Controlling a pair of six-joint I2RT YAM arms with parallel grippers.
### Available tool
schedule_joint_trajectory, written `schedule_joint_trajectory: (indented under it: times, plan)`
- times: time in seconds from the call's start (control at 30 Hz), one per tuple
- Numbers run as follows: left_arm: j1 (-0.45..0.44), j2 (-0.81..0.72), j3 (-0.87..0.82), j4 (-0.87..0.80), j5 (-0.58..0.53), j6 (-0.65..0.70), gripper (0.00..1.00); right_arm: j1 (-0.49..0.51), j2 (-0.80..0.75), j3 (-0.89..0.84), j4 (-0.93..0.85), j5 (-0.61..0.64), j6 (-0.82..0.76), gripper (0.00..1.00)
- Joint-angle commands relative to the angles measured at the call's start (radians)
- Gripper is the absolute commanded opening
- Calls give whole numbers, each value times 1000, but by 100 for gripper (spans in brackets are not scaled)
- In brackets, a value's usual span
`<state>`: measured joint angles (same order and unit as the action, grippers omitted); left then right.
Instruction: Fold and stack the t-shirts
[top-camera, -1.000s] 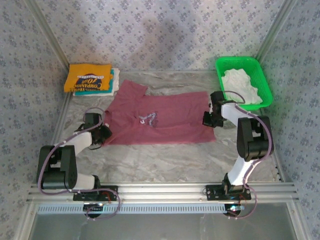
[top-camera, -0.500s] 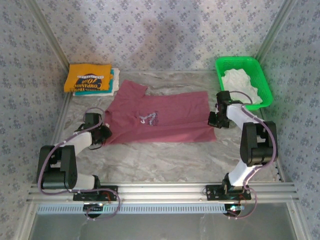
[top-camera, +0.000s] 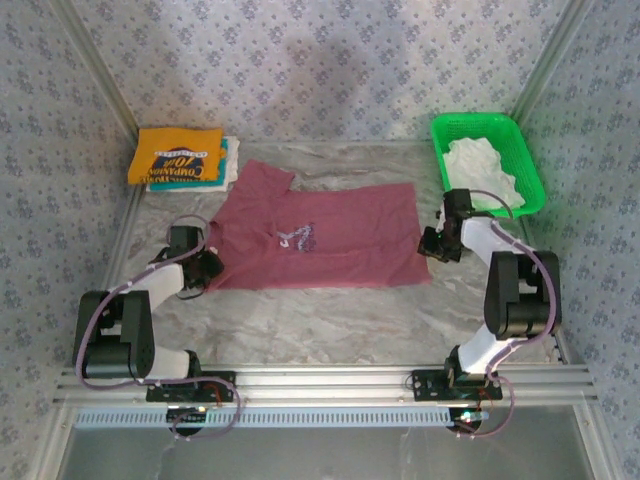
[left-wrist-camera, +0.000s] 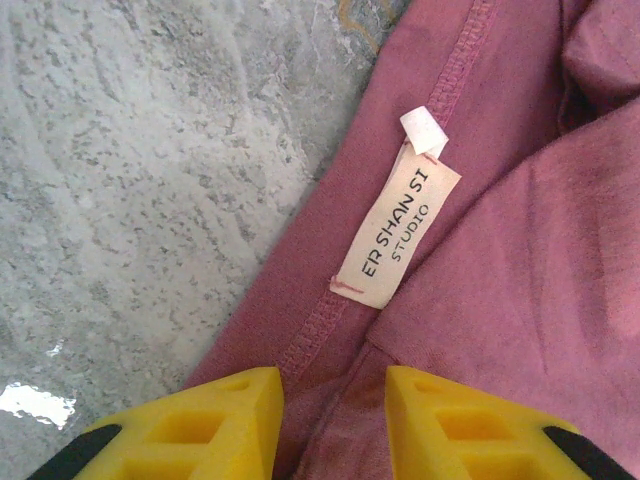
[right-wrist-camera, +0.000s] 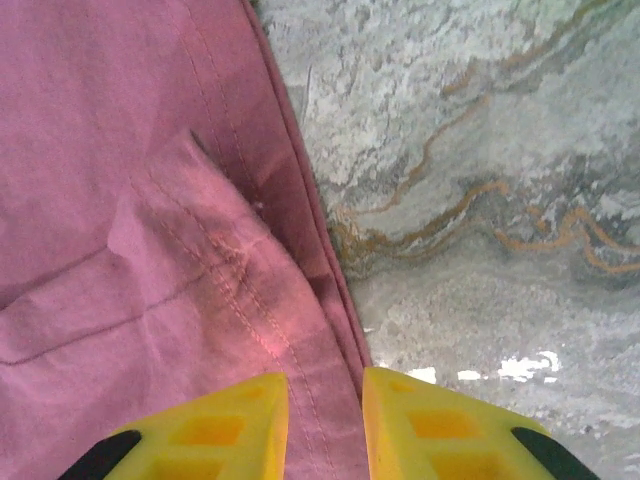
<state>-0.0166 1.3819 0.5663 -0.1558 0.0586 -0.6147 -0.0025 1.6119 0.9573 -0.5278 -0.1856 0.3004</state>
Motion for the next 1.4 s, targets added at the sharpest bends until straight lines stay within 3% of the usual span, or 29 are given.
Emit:
schedule_joint_trajectory:
  times: [0.0,0.17,0.23,0.33,0.63,0.7,0.8,1.03,1.2,1.37]
  plan:
    - [6,16,-32,-68,-24,-5,34,-4,-14,-46,0,-81,14,29]
    - [6,20,-31,-66,-22,-5,34,-2,-4,-93,6,-89,11,32]
    - [7,17,-31,-68,-24,-5,34,-2,-2,-102,-3,-82,12,26]
    - [7,4,-32,-67,-30,-7,34,-13,-11,-117,-26,-55,37,7]
    - [7,-15,-29,-77,-37,-14,35,-65,-65,-145,-59,22,59,0]
    - [7,-9,-26,-74,-34,-13,35,-66,-54,-140,-45,28,53,3]
    - [7,-1,-15,-85,-20,-5,37,-59,-41,-127,-49,26,54,22]
    - [-11,-117,12,-155,-39,0,42,9,-114,-63,-103,123,51,37]
    - [-112,-156,105,-215,-79,38,44,121,-150,-14,-94,151,51,38]
    - [-239,-54,204,-192,-81,108,44,246,-100,31,-5,59,-40,35]
